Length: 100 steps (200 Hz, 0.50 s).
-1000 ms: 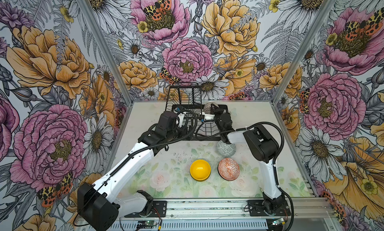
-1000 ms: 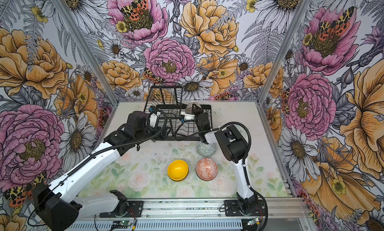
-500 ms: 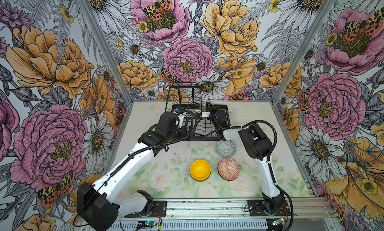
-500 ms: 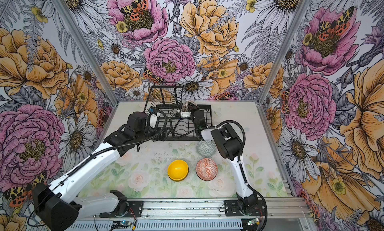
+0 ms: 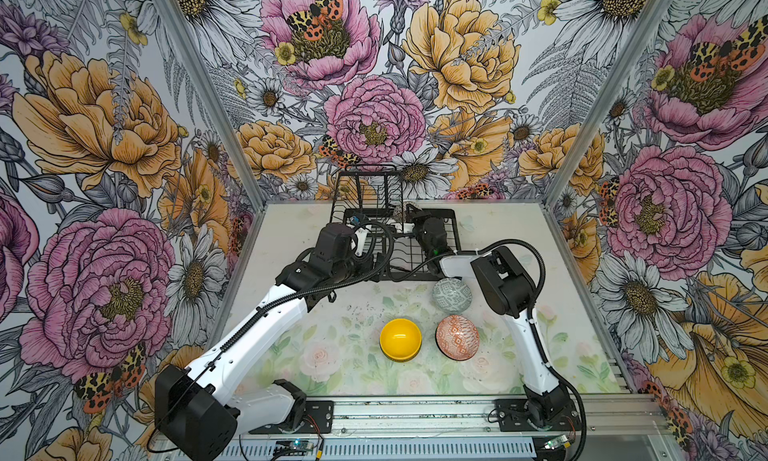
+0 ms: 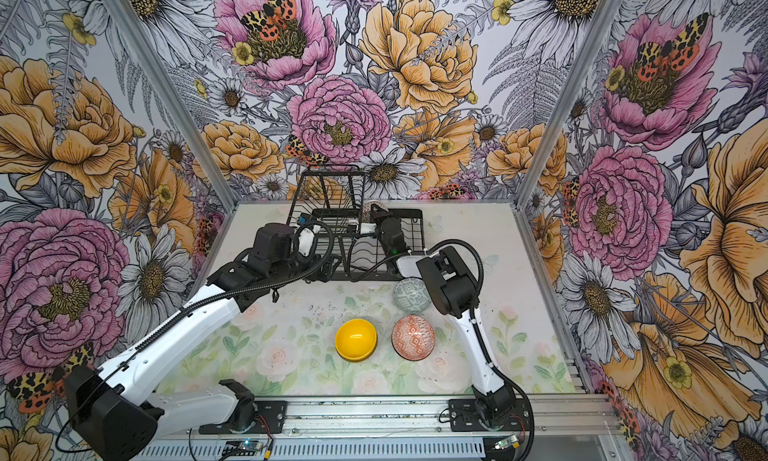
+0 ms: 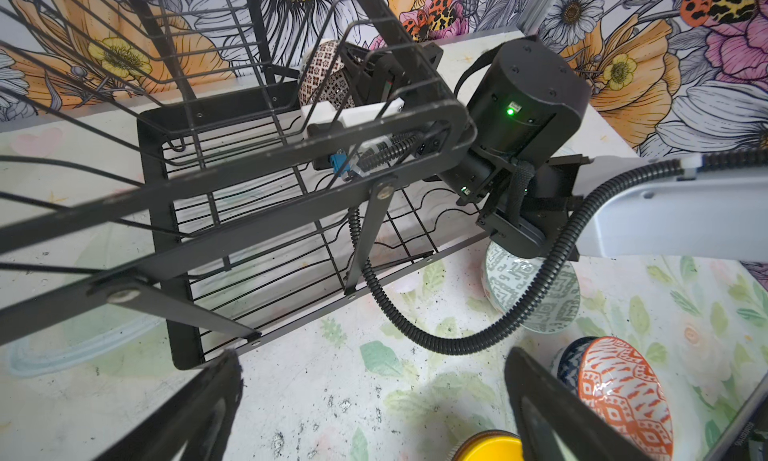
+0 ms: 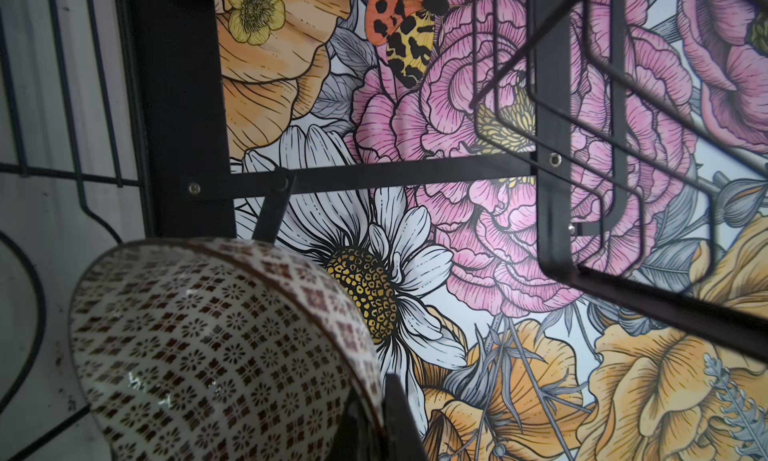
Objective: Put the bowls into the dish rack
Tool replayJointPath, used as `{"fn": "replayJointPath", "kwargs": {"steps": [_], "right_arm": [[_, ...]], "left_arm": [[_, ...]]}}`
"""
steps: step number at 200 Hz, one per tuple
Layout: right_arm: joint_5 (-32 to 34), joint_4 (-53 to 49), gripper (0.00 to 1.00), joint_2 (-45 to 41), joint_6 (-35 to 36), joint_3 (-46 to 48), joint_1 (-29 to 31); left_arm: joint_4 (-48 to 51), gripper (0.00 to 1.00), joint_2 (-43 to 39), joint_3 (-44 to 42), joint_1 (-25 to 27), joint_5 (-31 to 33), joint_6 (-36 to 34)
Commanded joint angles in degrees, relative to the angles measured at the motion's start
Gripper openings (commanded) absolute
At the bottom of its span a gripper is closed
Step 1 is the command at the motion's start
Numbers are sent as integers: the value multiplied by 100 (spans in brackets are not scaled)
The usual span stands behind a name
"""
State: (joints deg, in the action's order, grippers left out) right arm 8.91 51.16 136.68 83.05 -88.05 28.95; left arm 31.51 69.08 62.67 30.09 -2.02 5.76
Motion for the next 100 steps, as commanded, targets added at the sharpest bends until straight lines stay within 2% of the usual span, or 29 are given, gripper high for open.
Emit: {"fn": "replayJointPath", "kwargs": {"steps": [1,77,100], "right_arm": [[-93,181,0,111,-131,-289,92],[-262,-51,0,200,-131,-354,171],[-302,-128,0,214,-330,-384,172]], "left_arm": [[-58,99,-148,-80,-65,-151,-75],[-59,99,-215,-143,-113,-202,-58],[-64,99,-223,-142,-120,-222,-55]]}}
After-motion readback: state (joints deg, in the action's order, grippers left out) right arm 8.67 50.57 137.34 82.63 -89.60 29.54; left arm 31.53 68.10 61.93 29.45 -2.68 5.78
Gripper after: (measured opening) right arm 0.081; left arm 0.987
